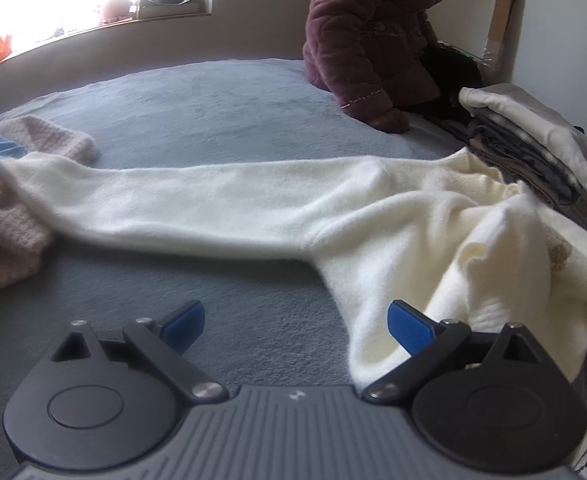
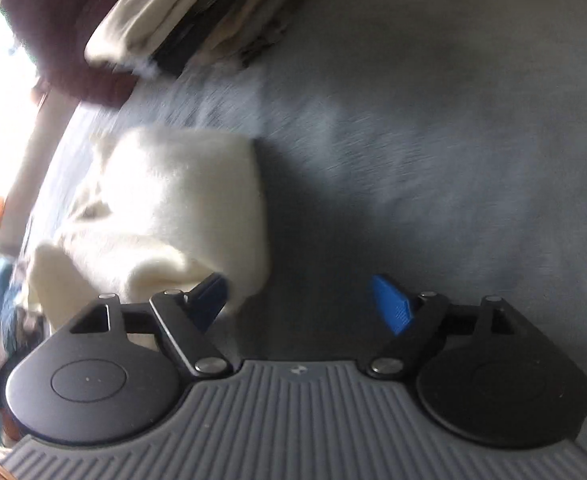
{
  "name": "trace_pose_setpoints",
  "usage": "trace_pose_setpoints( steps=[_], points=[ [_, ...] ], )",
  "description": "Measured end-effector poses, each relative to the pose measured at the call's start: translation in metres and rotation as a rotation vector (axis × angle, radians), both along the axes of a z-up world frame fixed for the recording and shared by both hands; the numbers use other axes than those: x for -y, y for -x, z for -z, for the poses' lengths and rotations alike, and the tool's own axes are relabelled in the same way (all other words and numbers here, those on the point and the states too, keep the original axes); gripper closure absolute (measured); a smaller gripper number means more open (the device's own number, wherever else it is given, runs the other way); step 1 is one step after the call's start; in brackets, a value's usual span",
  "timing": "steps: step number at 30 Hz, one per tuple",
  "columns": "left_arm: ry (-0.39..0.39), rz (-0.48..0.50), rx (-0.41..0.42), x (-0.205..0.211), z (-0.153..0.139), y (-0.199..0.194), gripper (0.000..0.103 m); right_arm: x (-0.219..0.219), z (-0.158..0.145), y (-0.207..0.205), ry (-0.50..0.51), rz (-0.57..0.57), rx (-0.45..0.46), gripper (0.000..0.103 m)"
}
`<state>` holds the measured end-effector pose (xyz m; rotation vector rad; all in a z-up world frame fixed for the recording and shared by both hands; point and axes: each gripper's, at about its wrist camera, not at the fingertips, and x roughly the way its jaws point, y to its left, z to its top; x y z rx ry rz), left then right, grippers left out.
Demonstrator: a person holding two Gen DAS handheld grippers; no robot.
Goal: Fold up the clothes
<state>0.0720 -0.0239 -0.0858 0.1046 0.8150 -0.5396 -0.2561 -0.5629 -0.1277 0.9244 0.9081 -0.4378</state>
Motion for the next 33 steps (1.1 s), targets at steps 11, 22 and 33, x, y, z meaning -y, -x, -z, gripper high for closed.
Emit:
trace_pose_setpoints(
  steps=[11, 22, 33],
  points=[
    [-0.007, 0.204, 0.034, 0.052, -0.035, -0.007, 0.004, -0.006, -0.073, -0.041, 0.335, -0.058, 0.19, 0.025],
    [-0.064, 0.339, -0.076, 0.063, -0.034, 0.037, 0.004, -0.197, -0.023, -0.35, 0.063, -0.839, 0.338, 0.043],
    [-0.229, 0.316, 0.039, 0.077, -0.07, -0.039, 0.004, -0.246, -0.005, -0.231, -0.017, -0.959, 0.466, 0.044]
  ],
)
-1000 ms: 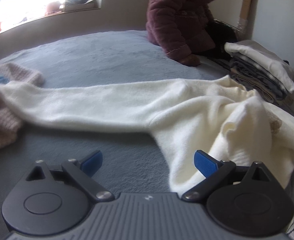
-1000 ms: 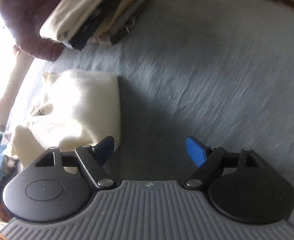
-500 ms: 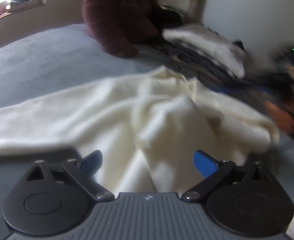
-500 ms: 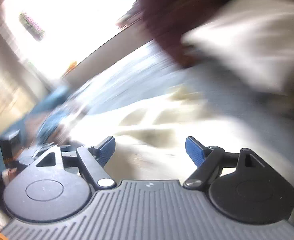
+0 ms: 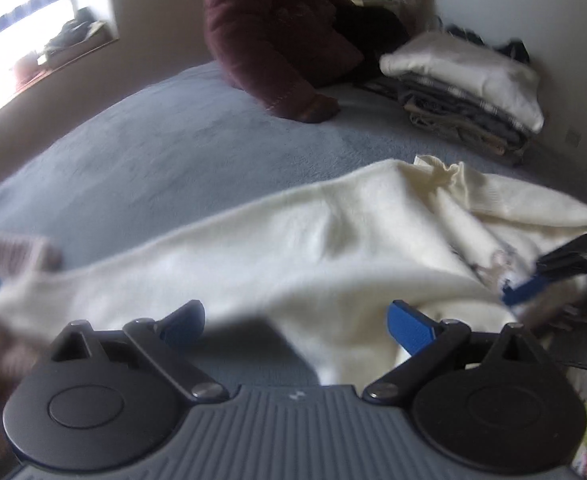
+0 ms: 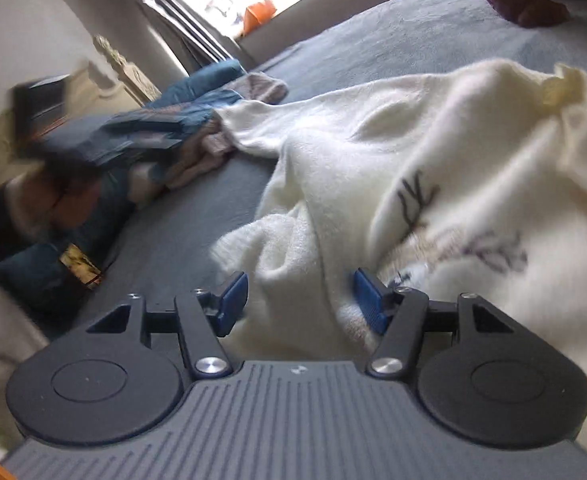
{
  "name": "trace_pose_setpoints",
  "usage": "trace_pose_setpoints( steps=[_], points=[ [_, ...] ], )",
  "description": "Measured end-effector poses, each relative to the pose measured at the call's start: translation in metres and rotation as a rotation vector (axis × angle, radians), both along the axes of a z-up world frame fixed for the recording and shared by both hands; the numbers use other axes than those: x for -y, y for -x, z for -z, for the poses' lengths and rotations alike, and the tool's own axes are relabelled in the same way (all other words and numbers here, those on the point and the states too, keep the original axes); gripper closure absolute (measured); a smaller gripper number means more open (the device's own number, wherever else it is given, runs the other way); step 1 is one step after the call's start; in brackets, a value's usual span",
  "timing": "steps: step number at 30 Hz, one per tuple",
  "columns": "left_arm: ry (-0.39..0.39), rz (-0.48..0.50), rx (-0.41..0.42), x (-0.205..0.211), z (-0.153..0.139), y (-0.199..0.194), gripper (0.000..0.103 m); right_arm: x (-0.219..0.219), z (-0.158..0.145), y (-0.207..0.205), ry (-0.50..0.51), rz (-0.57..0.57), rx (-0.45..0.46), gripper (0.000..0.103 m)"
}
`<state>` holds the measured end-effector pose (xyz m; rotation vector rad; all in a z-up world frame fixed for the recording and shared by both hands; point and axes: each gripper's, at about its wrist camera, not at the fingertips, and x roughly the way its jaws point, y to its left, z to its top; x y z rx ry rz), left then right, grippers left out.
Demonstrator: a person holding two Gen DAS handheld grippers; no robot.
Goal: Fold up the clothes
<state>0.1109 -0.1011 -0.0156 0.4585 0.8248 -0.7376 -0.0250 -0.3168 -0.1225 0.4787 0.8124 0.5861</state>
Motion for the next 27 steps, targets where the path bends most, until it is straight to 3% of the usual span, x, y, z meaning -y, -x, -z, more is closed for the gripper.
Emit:
trace_pose_setpoints(
  steps=[3, 5, 8, 10, 12, 13, 14, 15, 18, 21, 25, 27],
  points=[
    [-0.03, 0.055, 0.033, 0.041, 0.009, -0.02, 0.004, 0.028, -0.03, 0.005, -0.002, 0.015, 0.034, 0.043],
    [-0.048, 0.077, 0.045, 0.066, 0.017, -0.026, 0.004, 0.049, -0.054, 0.005, 0.048, 0.111, 0.132, 0.037],
    [-0.061, 0.129, 0.097, 0.096, 0.028, -0.029, 0.004, 0.072, -0.062, -0.002, 0.312, 0.259, 0.189, 0.018],
    [-0.063, 0.164, 0.132, 0.116, 0.035, -0.031, 0.003, 0.084, -0.053, -0.008, 0.461, 0.314, 0.163, 0.018],
    [-0.087, 0.206, 0.153, 0.14, 0.048, -0.036, 0.003, 0.087, -0.03, -0.011, 0.519, 0.307, 0.075, 0.018],
    [-0.11, 0.231, 0.172, 0.153, 0.056, -0.038, 0.002, 0.08, -0.017, -0.014, 0.571, 0.288, 0.036, 0.02],
    [-0.134, 0.256, 0.192, 0.165, 0.064, -0.04, 0.002, 0.073, -0.005, -0.012, 0.643, 0.274, 0.027, 0.032],
    [-0.158, 0.281, 0.212, 0.178, 0.072, -0.042, 0.003, 0.074, 0.002, -0.006, 0.69, 0.286, 0.035, 0.057],
    [-0.19, 0.322, 0.223, 0.202, 0.089, -0.05, 0.002, 0.112, -0.004, 0.009, 0.542, 0.446, 0.03, 0.088],
    [-0.175, 0.333, 0.206, 0.21, 0.096, -0.06, 0.003, 0.168, -0.019, 0.04, 0.44, 0.701, 0.025, 0.094],
    [-0.16, 0.354, 0.187, 0.215, 0.104, -0.071, 0.003, 0.227, -0.028, 0.09, 0.583, 1.033, -0.072, 0.091],
    [-0.153, 0.36, 0.176, 0.213, 0.105, -0.074, 0.003, 0.23, -0.04, 0.109, 0.64, 1.095, -0.032, 0.091]
  ],
)
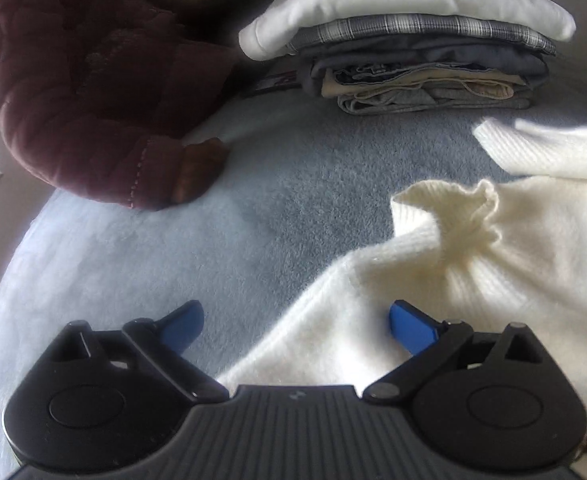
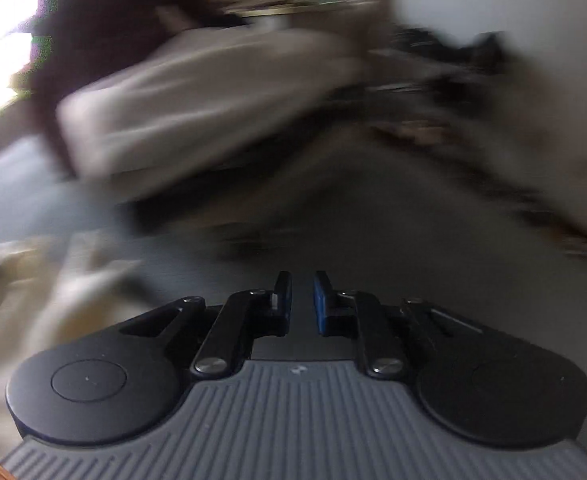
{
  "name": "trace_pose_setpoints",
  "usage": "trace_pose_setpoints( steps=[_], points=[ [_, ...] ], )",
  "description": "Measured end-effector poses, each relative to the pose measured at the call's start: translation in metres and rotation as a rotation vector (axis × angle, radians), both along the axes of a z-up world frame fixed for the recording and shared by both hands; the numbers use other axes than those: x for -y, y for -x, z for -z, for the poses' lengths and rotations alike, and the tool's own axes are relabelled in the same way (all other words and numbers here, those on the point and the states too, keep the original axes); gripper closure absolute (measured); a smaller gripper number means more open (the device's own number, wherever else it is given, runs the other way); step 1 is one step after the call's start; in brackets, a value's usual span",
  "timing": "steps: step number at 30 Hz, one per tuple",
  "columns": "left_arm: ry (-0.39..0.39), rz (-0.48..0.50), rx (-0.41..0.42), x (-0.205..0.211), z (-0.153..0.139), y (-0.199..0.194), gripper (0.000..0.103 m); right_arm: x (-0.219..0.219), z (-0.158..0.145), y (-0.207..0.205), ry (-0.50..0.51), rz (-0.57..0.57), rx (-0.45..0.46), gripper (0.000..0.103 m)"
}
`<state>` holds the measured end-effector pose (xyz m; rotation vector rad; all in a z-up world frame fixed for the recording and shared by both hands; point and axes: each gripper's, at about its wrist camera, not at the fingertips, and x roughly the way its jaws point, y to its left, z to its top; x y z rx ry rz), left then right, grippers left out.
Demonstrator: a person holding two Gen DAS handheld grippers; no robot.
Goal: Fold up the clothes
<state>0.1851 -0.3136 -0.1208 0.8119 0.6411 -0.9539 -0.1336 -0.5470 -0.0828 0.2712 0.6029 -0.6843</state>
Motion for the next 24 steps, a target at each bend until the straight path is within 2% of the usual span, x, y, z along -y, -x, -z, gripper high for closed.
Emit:
trace_pose_setpoints(
  steps=[2, 4, 6, 8, 10, 12, 14, 15, 17, 19, 20, 22, 23, 24],
  points=[
    [0.009, -0.008, -0.02, -0.005, 0.0, -0.002, 0.003, -0.015, -0.017, 0.004, 0.055, -0.086, 0.09, 0.088],
    [0.012, -0.028, -0.042, -0.009, 0.001, -0.004, 0.004, -0.04, -0.025, -0.019, 0.051, -0.29, 0.12, 0.08],
    [0.015, -0.049, -0.058, -0.015, 0.001, -0.004, 0.004, -0.069, -0.024, -0.053, -0.053, -0.543, 0.131, 0.074],
    [0.004, -0.062, -0.068, -0.018, 0.002, -0.004, 0.004, -0.096, -0.012, -0.092, -0.227, -0.749, 0.113, 0.069],
    [-0.01, -0.063, -0.071, -0.019, 0.004, -0.003, 0.004, -0.115, 0.011, -0.125, -0.371, -0.842, 0.047, 0.069],
    [-0.021, -0.057, -0.075, -0.023, 0.004, -0.002, 0.004, -0.116, 0.039, -0.147, -0.439, -0.832, -0.036, 0.069],
    [-0.021, -0.053, -0.08, -0.029, 0.004, -0.003, 0.004, -0.098, 0.057, -0.155, -0.379, -0.717, -0.105, 0.07],
    [-0.016, -0.054, -0.086, -0.03, 0.003, -0.004, 0.004, -0.083, 0.061, -0.154, -0.369, -0.657, -0.104, 0.073],
    [-0.003, -0.051, -0.101, -0.034, 0.002, -0.009, 0.004, -0.057, 0.058, -0.147, -0.405, -0.587, -0.049, 0.073],
    [0.01, -0.044, -0.11, -0.033, 0.002, -0.015, 0.004, -0.048, 0.054, -0.15, -0.33, -0.558, -0.063, 0.067],
    [0.017, -0.043, -0.119, -0.031, 0.003, -0.018, 0.004, -0.044, 0.055, -0.153, -0.341, -0.581, -0.056, 0.063],
    [0.024, -0.026, -0.15, -0.025, 0.007, -0.025, 0.004, -0.037, 0.057, -0.158, -0.391, -0.647, -0.034, 0.046],
    [0.023, -0.011, -0.163, -0.021, 0.01, -0.029, 0.004, -0.033, 0.059, -0.16, -0.416, -0.68, -0.022, 0.034],
    [0.019, 0.001, -0.179, -0.017, 0.014, -0.032, 0.003, -0.029, 0.059, -0.164, -0.45, -0.716, -0.021, 0.028]
  ],
)
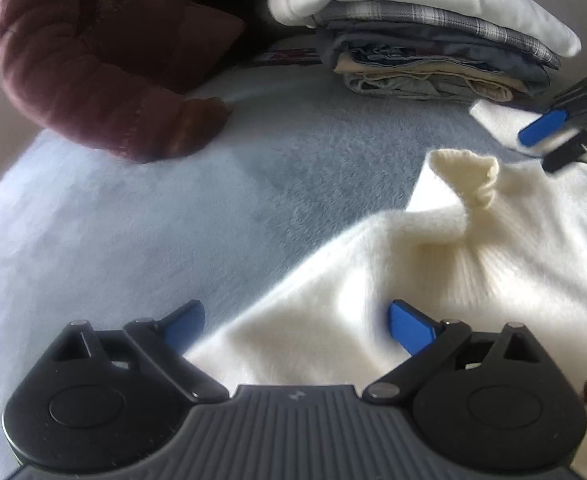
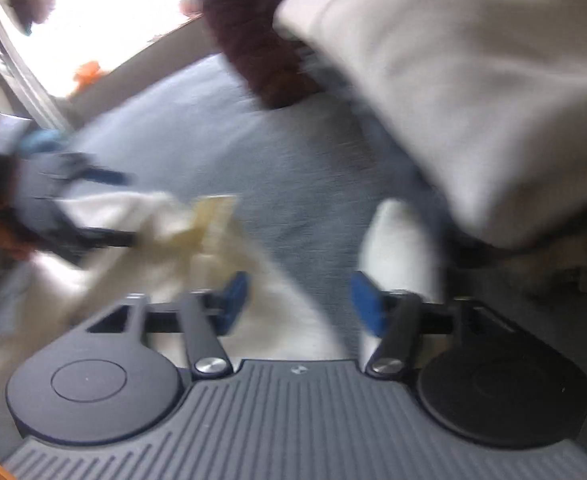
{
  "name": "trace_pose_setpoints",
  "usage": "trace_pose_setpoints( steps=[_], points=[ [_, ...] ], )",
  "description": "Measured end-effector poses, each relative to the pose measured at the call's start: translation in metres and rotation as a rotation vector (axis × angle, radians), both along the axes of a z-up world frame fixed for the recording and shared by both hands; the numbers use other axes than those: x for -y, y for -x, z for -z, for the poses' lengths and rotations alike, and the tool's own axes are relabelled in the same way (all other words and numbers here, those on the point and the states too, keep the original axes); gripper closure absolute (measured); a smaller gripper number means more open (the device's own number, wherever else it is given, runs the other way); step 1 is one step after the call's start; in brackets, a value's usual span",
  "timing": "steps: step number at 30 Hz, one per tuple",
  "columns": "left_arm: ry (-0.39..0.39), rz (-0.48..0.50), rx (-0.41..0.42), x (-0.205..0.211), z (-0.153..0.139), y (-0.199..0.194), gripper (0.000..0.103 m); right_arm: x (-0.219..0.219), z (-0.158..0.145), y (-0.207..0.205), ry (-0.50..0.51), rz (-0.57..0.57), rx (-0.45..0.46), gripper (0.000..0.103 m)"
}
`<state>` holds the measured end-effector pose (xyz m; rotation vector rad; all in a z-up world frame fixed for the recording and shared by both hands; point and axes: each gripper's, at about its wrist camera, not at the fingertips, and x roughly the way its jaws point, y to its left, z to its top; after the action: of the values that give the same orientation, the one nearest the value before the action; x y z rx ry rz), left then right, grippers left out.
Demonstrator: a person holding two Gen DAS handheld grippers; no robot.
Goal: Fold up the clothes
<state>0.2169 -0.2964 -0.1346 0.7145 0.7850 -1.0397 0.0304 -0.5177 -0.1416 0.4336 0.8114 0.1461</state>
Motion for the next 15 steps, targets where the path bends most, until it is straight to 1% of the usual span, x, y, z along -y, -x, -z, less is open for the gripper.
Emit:
trace_pose_setpoints(
  steps=[2, 3, 6, 8, 10, 11, 12, 14, 15],
  points=[
    [-0.011, 0.007, -0.021, 0.007, 0.01, -0.006, 0.0, -0.002, 0.007, -0.011, -0.018, -0.059, -0.032, 0.023],
    [-0.017, 0.01, -0.031, 0.01, 0.016, -0.009, 0.0, -0.003, 0.012, -0.017, -0.01, -0.078, -0.064, 0.023],
    [0.014, 0.003, -0.065, 0.007, 0.023, -0.013, 0.0, -0.007, 0.011, -0.018, 0.016, -0.087, -0.083, 0.022],
    [0.023, -0.002, -0.081, 0.003, 0.022, -0.013, 0.0, -0.01, 0.009, -0.013, 0.031, -0.095, -0.082, 0.022],
    [0.023, -0.005, -0.102, 0.001, 0.021, -0.014, 0.004, -0.017, 0.009, -0.012, 0.034, -0.118, -0.094, 0.025],
    [0.02, 0.002, -0.115, 0.0, 0.019, -0.014, 0.01, -0.021, 0.008, -0.014, 0.027, -0.137, -0.103, 0.034],
    [0.018, 0.01, -0.129, 0.0, 0.017, -0.014, 0.017, -0.024, 0.009, -0.019, 0.0, -0.155, -0.116, 0.047],
    [0.012, 0.057, -0.159, -0.002, 0.012, -0.016, 0.028, -0.018, 0.013, -0.022, -0.119, -0.198, -0.144, 0.058],
    [0.007, 0.081, -0.168, -0.003, 0.01, -0.016, 0.029, -0.016, 0.015, -0.021, -0.152, -0.214, -0.151, 0.062]
  ],
)
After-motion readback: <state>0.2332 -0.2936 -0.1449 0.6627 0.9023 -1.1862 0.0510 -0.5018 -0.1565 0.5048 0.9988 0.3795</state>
